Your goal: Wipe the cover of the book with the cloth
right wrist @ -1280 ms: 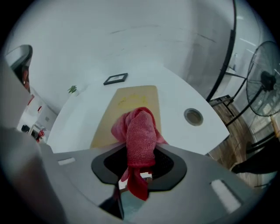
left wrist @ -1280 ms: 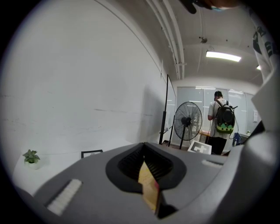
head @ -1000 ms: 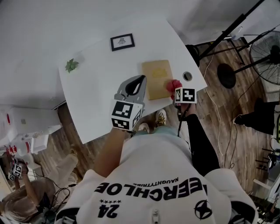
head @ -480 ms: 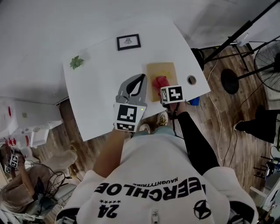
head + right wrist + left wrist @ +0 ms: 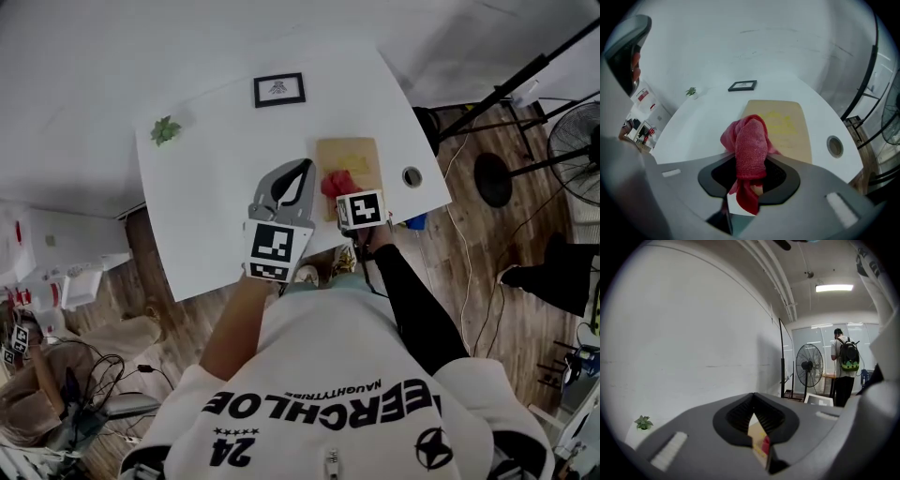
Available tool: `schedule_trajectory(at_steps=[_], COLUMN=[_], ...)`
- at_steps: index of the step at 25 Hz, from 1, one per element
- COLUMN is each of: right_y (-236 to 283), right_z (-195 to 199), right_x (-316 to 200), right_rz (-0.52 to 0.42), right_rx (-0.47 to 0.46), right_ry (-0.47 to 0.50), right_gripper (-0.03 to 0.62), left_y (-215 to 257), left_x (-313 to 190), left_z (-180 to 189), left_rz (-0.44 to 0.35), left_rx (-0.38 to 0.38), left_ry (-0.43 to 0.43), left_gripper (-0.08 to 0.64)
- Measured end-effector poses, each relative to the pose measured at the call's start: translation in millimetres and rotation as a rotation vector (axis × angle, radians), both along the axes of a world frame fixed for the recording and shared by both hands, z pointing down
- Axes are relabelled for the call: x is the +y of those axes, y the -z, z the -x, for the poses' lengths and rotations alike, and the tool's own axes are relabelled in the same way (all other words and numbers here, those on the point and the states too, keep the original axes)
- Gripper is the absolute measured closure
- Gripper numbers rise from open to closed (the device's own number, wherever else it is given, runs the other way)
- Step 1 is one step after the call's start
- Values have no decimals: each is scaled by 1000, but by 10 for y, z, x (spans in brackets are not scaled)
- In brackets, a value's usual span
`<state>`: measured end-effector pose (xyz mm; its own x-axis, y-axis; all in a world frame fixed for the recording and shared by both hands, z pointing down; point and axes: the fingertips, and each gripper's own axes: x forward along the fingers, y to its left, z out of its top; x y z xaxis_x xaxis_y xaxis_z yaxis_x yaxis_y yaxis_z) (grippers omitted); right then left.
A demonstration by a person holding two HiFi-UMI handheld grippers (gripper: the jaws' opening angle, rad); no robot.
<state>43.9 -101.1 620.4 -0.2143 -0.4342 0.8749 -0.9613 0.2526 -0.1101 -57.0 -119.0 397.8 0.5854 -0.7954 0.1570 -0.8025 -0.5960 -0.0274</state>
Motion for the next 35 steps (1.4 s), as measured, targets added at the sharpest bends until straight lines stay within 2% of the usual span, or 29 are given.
schedule_trajectory(at_steps=[7,10,12,15,19,25,29,32,35], right_y=[2,-13,-11,52,190,174,-6,-52,25], right_z=[-892,-1047,-1047,-965,-576,163,502,495,217], right_x=[-34,-26,-25,-68,-247,-458,-399,-373,-470], right_rz=[0,13,18,2,-31,-33,4,9,-27], right_rx=[20,-11,-12,25,-24,-44,-8,30,97], right_ry=[-212,-269,-270,-226,-143,24,164,206,194], right_gripper=[485,485,485,485,485,485,485,485,485], left_y=[-37,-31,-33,-41,-48,-61,-110,-135,-132], left_x=[-108,-143,-163,-190,-226,-252,-249,-282,-338], left_z=[-141,-181,-200,-205,-158,-1,130,192,184], left_rz=[25,26,25,26,30,37,47,52,52], left_rx=[22,25,24,25,22,10,0,-5,-3], left_ry=[-18,-24,-25,-23,-5,36,57,70,73], left_gripper=[509,509,509,509,509,509,509,509,509])
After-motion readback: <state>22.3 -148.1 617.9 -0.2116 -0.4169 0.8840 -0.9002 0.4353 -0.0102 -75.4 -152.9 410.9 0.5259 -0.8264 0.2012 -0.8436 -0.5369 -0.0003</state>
